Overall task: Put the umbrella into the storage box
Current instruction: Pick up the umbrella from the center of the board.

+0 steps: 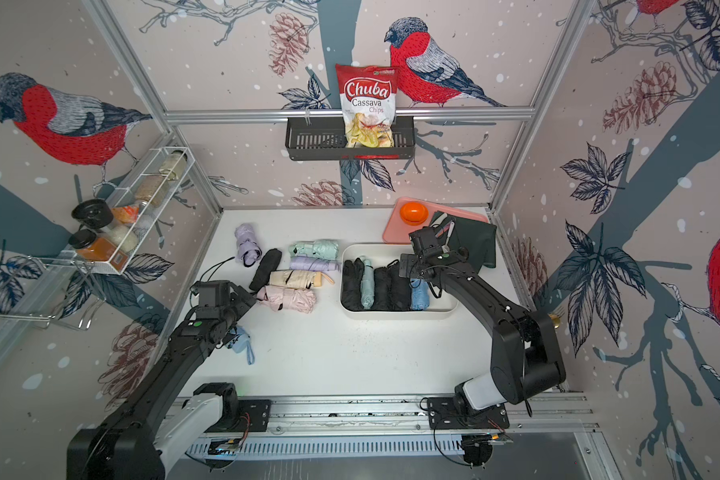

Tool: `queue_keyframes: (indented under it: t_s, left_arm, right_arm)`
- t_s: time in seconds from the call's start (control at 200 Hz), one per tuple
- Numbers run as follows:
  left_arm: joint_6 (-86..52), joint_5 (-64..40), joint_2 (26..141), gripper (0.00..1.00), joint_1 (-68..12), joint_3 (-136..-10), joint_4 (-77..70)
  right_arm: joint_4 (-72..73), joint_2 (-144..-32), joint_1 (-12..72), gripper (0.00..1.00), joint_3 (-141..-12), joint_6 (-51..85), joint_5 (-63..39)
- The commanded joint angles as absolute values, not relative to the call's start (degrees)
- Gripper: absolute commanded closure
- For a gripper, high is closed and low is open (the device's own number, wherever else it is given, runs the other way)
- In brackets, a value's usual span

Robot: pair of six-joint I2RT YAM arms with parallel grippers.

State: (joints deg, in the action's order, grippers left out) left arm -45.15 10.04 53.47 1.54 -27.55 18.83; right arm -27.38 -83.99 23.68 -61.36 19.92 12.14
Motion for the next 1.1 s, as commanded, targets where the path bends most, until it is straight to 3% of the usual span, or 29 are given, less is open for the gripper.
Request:
queue_keyframes:
  t_s: [0.0,0.535,0.775,1.096]
  left_arm:
    - [-48.78,7.96,53.79,0.03,4.31,-26.49,21.93]
    - [-54.62,7.91,60.87,0.08,8.13,-23.85,20.55]
    - [-56.34,6.47,60.70,0.35,9.67,-22.02,19.48]
    - [-55.72,5.26,55.31,0.87,9.76,-22.54,20.47]
  right_arm:
    - [-25.36,-82.30,24.22,0.00,-61.17,21.39,12.31]
    - [-25.03,-82.39,26.45,0.00,-62.05,20.91,13.78]
    - [-25.46,-83.42,26.53,0.00,-63.41,20.86,14.22]
    - [-25.08,-83.52,27.80,0.00,-64.34,21.46,14.13]
